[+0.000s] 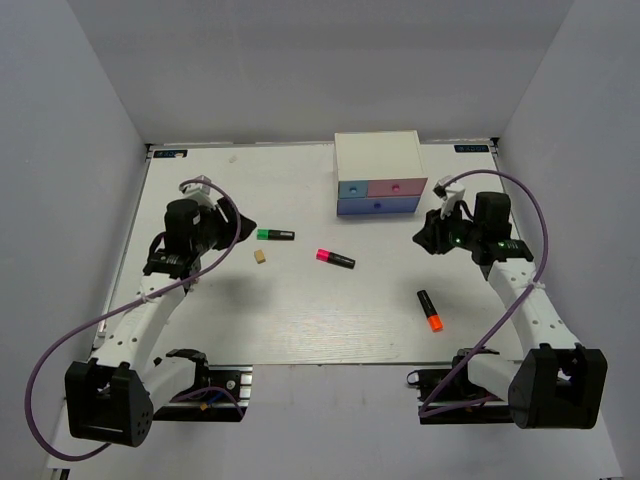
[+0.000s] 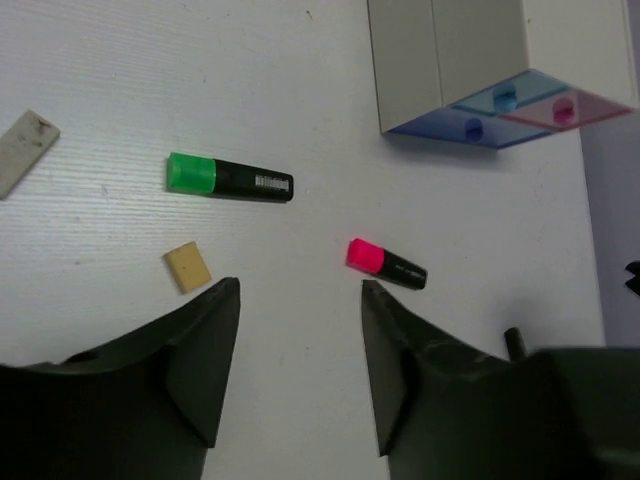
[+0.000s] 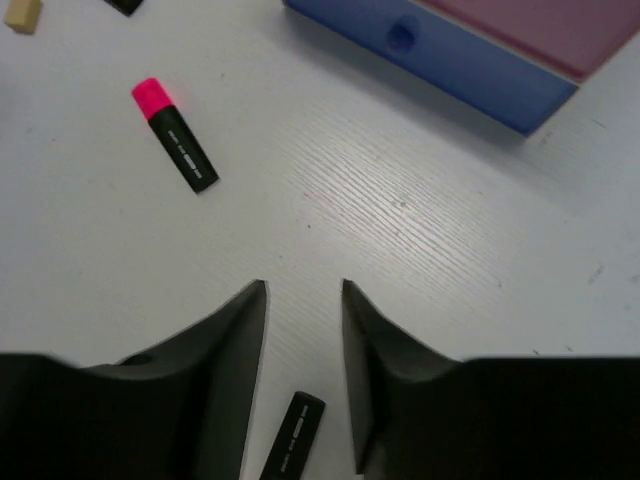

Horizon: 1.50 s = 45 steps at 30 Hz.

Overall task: Sort the stationery into containers
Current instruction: Open the drawer in the storage box.

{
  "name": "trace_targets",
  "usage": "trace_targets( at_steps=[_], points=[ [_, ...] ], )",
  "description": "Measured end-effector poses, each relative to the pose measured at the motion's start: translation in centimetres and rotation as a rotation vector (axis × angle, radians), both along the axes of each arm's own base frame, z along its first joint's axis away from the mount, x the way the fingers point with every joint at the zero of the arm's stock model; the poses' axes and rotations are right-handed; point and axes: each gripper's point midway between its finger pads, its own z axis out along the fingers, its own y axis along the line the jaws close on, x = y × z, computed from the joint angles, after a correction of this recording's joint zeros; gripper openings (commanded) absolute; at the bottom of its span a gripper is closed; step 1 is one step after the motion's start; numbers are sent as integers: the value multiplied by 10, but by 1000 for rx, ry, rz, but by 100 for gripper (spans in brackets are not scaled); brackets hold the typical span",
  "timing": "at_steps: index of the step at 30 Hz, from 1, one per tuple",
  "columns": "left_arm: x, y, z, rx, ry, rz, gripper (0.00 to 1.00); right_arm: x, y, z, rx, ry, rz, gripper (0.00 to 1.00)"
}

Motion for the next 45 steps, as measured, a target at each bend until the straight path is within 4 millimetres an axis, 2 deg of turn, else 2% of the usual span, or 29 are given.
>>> trace_targets(
  at_steps=[1, 2, 3, 4, 5, 6, 8, 10, 14, 24, 30, 36, 45],
  points=[
    [0, -1, 0, -5, -1, -3, 42, -1, 5, -1, 42, 12, 0, 32],
    [-1, -2, -1, -8, -2, -7, 40, -3, 10, -3, 84, 32, -8, 32],
    [-1, -2, -3, -10, -3, -12, 40, -5, 14, -5, 129, 60, -19, 42],
    [-3, -3, -5, -14, 1, -16, 44, -7, 18, -7, 175, 86, -35, 45],
    [-4, -4, -8, -16, 5, -21, 62, -7, 22, -8, 217, 101, -50, 46],
    [-5, -5, -10, -19, 10, -25, 73, -6, 25, -9, 255, 113, -64, 47],
    [-8, -7, -15, -26, 25, -30, 88, -5, 30, -9, 327, 134, -92, 50],
    [-10, -9, -18, -39, 39, -32, 89, 1, 34, -5, 386, 147, -112, 53],
    [-11, -11, -18, -47, 42, -35, 89, 23, 41, 2, 507, 169, -158, 53],
    [-8, -12, -16, -67, 38, -26, 87, 79, 41, -36, 624, 302, -317, 50],
    [-3, -14, -25, -77, 67, -24, 86, 111, 41, -29, 652, 250, -325, 50],
    [-1, -16, -35, -86, 100, -27, 86, 130, 40, -22, 679, 201, -337, 50],
    [2, -18, -33, -92, 86, -30, 86, 150, 37, -32, 693, 212, -377, 50]
  ],
)
